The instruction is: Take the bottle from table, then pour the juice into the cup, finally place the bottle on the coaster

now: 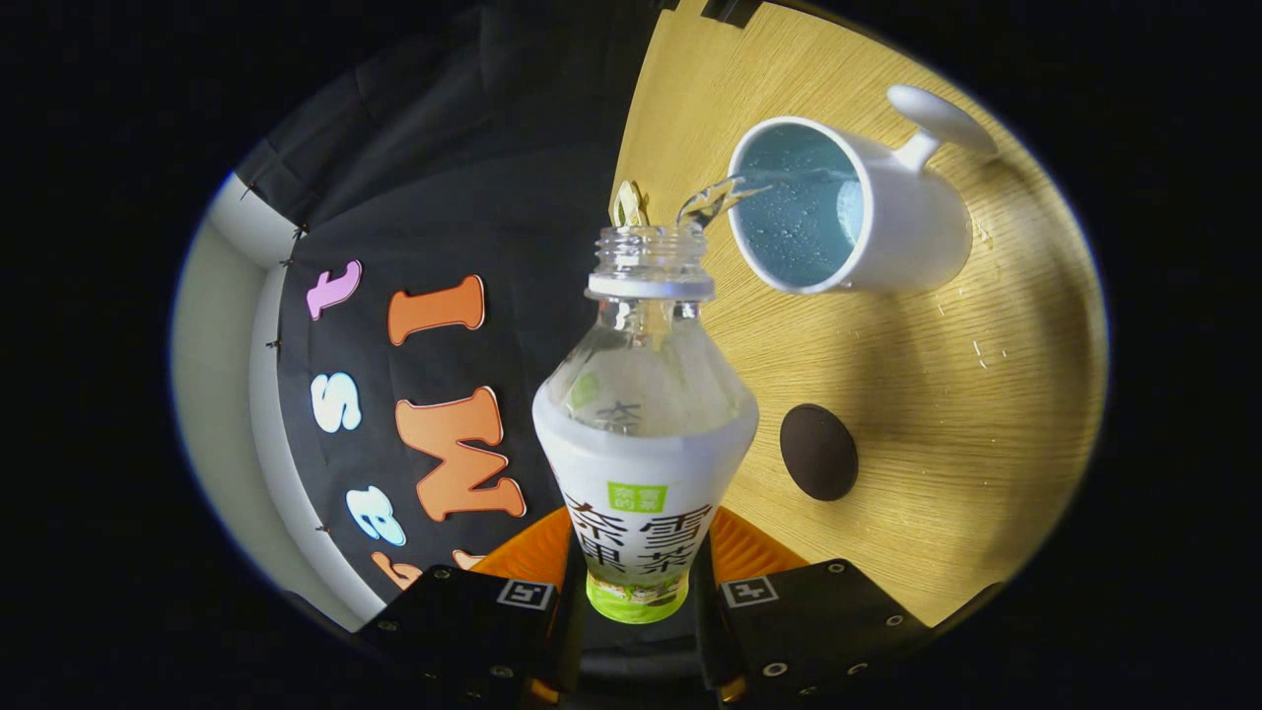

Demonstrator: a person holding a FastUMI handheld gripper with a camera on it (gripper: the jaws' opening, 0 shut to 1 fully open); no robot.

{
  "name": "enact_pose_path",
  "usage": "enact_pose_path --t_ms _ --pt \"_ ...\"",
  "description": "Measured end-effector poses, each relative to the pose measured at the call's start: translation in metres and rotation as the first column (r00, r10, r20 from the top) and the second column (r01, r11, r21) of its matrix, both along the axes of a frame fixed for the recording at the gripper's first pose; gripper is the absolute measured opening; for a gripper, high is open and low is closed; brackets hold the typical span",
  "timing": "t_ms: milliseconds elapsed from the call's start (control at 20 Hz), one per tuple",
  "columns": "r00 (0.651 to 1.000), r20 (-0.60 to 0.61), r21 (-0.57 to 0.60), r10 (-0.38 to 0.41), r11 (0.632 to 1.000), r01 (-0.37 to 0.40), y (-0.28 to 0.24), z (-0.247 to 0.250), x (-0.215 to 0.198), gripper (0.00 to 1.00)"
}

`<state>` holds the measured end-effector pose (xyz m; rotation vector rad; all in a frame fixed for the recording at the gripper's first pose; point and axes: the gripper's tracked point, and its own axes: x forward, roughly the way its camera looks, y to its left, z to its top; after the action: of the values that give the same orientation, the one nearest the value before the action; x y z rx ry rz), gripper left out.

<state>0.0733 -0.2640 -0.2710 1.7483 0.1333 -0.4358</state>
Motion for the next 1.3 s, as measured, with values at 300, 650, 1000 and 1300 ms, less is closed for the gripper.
enact_pose_path --t_ms 300,650,1000,1300 --pt "1.000 0.005 0.028 -0.005 1.000 0.005 0.002 0.003 0.000 0.47" --pt "1.000 0.012 0.056 -0.016 0.998 0.015 0.001 0.008 0.003 0.47" --pt "1.000 0.013 0.084 -0.029 0.996 0.027 0.000 0.011 0.001 0.47" --pt "0.999 0.015 0.111 -0.038 0.993 0.036 0.001 0.014 0.005 0.47"
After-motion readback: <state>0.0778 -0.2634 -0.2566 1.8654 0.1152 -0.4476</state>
